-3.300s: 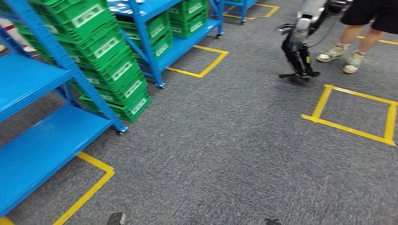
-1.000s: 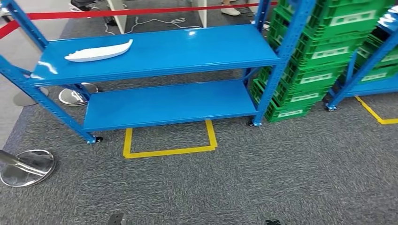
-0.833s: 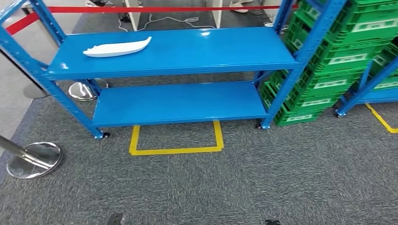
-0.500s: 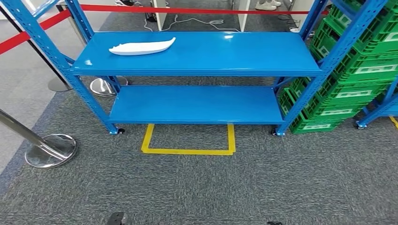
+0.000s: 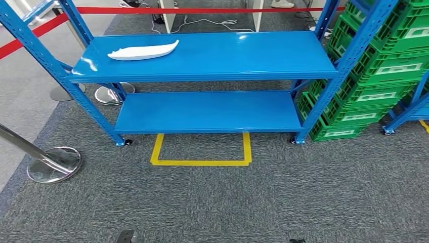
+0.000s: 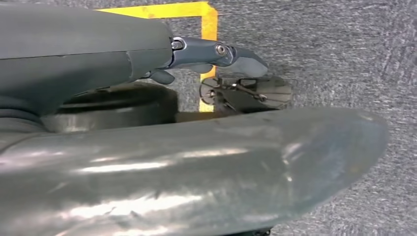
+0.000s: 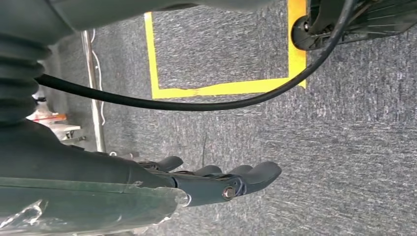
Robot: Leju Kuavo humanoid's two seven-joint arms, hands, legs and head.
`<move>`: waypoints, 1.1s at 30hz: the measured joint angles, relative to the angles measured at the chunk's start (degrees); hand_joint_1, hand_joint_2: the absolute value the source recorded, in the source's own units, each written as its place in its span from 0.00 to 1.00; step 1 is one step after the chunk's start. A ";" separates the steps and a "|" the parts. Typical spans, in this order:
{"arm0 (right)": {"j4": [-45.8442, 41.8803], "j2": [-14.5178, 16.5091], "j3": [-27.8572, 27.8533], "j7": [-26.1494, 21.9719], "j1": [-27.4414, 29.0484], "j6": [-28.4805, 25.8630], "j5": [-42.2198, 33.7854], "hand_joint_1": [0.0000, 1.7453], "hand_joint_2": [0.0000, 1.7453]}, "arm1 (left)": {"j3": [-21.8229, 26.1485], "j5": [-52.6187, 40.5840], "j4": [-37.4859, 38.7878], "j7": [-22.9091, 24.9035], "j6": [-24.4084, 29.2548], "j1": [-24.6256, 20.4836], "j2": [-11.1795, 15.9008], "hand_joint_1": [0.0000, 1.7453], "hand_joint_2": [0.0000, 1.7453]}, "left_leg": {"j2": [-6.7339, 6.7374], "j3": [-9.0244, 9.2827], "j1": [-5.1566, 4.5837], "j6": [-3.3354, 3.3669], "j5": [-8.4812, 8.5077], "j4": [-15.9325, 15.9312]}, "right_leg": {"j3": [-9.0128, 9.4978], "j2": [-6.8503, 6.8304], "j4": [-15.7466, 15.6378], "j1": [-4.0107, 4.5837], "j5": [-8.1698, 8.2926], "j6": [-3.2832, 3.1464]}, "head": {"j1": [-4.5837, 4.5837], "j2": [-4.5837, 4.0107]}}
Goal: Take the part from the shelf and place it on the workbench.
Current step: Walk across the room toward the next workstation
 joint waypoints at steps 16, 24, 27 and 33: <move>-0.28 -0.09 -0.07 -0.85 -0.12 -0.48 2.14 0.00 0.75 | 0.31 -0.07 0.00 0.05 0.07 0.07 -0.17 0.00 0.00 | -0.21 1.18 -0.24 1.67 0.10 -2.89 | -0.21 0.13 -0.46 0.02 0.51 1.34 | 0.54 0.00; -0.28 -0.09 0.32 -0.15 -0.10 -0.34 4.15 0.00 1.00 | 0.41 -0.40 0.00 0.04 0.08 0.07 -0.17 0.00 0.00 | -0.21 1.19 -0.22 1.69 0.18 -2.91 | -0.24 0.13 -0.41 0.04 0.54 1.39 | 0.53 0.00; -0.28 -0.09 0.32 -0.14 -0.11 -0.34 4.17 0.00 1.00 | 0.63 -0.43 0.00 0.04 0.08 0.07 -0.17 0.00 0.00 | -0.21 1.18 -0.21 1.68 0.19 -2.91 | -0.24 0.13 -0.40 0.04 0.54 1.39 | 0.54 0.00; -0.27 -0.09 0.32 -0.12 -0.11 -0.34 4.20 0.00 1.00 | 1.08 -0.43 0.00 0.04 0.08 0.07 -0.17 0.00 0.00 | -0.21 1.18 -0.22 1.69 0.19 -2.91 | -0.23 0.13 -0.41 0.03 0.54 1.39 | 0.55 0.00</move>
